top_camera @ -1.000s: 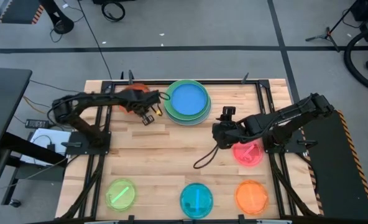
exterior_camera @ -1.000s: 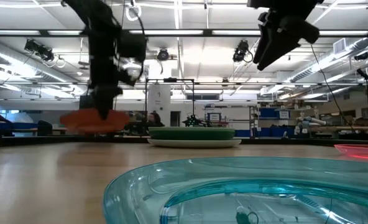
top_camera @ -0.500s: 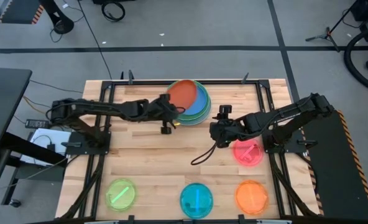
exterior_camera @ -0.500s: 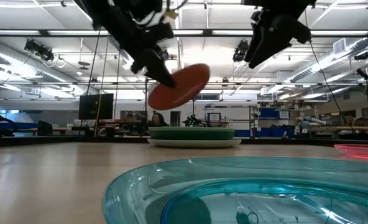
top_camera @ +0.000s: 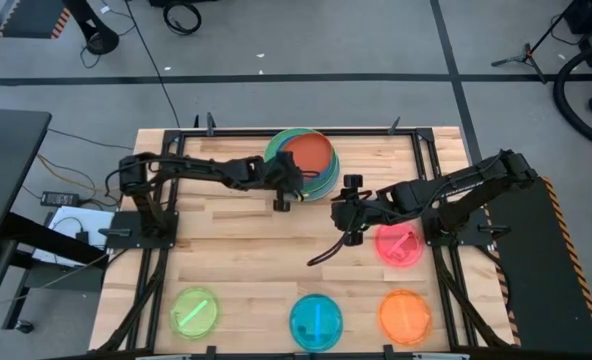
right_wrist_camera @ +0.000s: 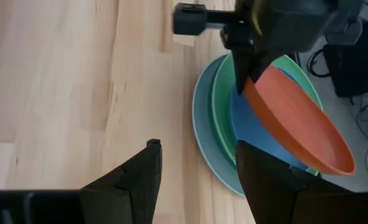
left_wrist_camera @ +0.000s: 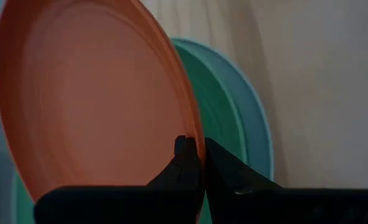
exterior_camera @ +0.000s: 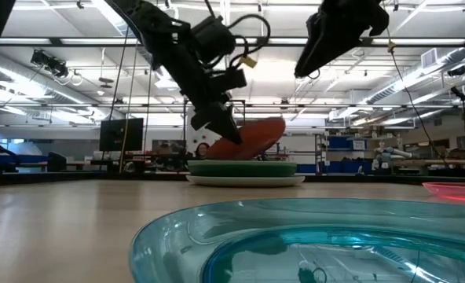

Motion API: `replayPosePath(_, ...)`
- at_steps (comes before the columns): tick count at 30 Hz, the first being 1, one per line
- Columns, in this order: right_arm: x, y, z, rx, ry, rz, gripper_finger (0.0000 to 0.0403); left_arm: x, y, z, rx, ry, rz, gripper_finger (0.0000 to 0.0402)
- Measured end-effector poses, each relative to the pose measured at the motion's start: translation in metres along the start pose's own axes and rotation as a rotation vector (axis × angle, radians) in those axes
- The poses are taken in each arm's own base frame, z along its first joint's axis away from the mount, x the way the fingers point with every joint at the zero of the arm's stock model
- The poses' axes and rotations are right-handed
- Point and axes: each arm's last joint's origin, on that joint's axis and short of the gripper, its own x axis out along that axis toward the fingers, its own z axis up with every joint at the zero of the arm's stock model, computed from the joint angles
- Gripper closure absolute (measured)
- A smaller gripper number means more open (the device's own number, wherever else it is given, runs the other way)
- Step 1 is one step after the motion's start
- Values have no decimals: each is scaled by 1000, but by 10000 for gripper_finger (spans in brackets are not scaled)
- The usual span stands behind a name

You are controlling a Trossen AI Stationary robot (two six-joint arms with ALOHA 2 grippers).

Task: Stack plastic plates
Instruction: Stack the orange plate on top of the dark blue plate

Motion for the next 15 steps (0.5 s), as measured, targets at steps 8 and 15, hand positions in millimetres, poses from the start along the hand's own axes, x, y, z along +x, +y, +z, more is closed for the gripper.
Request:
replayPosePath(8, 0, 1, -1, 47, 8, 3, 192, 5, 18, -14, -71, 43, 12, 386)
replayPosePath(15, -1, 2, -2, 43, 18, 2, 192, 5, 19, -22, -99, 105, -4, 386)
